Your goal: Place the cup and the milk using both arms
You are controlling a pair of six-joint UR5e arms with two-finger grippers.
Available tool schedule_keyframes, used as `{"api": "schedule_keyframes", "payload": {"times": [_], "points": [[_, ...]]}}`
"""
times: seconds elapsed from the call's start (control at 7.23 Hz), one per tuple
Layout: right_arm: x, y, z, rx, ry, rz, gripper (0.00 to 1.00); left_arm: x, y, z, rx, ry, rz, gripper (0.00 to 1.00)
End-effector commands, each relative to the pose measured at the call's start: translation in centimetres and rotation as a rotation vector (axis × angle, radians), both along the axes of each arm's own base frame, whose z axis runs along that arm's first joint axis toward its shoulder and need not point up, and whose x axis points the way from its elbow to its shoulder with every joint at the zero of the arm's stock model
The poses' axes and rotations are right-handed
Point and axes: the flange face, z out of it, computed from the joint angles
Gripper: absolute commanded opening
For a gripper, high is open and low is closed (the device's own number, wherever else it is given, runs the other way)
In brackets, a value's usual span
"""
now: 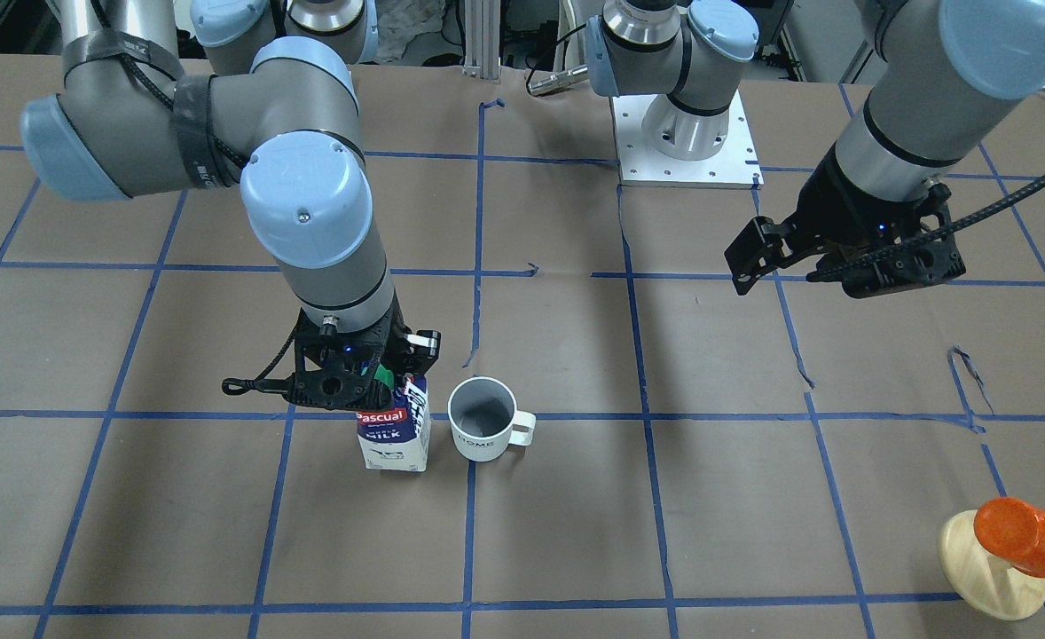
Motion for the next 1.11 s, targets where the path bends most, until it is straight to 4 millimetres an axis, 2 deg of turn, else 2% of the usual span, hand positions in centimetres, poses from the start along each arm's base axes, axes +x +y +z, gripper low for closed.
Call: {"api": "schedule_keyframes", "payload": {"times": [0.0,0.14,0.28,0.41,0.55,0.69,0.83,0.97], "points": [[0.5,0.4,-0.8,0.004,-0.007,0.006,0.30,-0.8,2.4,1.7,-0.031,0.001,-0.007,1.00],[0.5,0.4,-0.9,0.004,-0.002,0.012,0.40,-0.9,3.0,2.4,-0.040,0.000,0.000,1.00],[0.4,0.3,-0.8,0.001,0.005,0.014,0.66,-1.0,3.7,3.3,-0.052,-0.005,-0.003,1.00],[0.3,0.2,-0.2,-0.012,0.005,0.022,1.00,-1.0,4.3,3.5,-0.035,-0.009,-0.002,1.00],[-0.1,0.1,1.1,-0.036,0.007,0.019,1.00,-1.0,4.2,3.7,-0.048,-0.010,-0.008,1.00],[-1.9,-0.3,4.0,-0.083,0.047,0.022,1.00,-1.1,4.5,3.7,-0.039,-0.009,-0.014,1.00],[-4.7,0.4,7.0,-0.092,0.065,0.024,1.00,-1.1,4.5,3.7,-0.041,-0.009,-0.014,1.00],[-8.7,1.4,10.1,-0.087,0.065,0.035,1.00,-0.8,3.7,2.9,-0.030,-0.008,-0.010,1.00]]}}
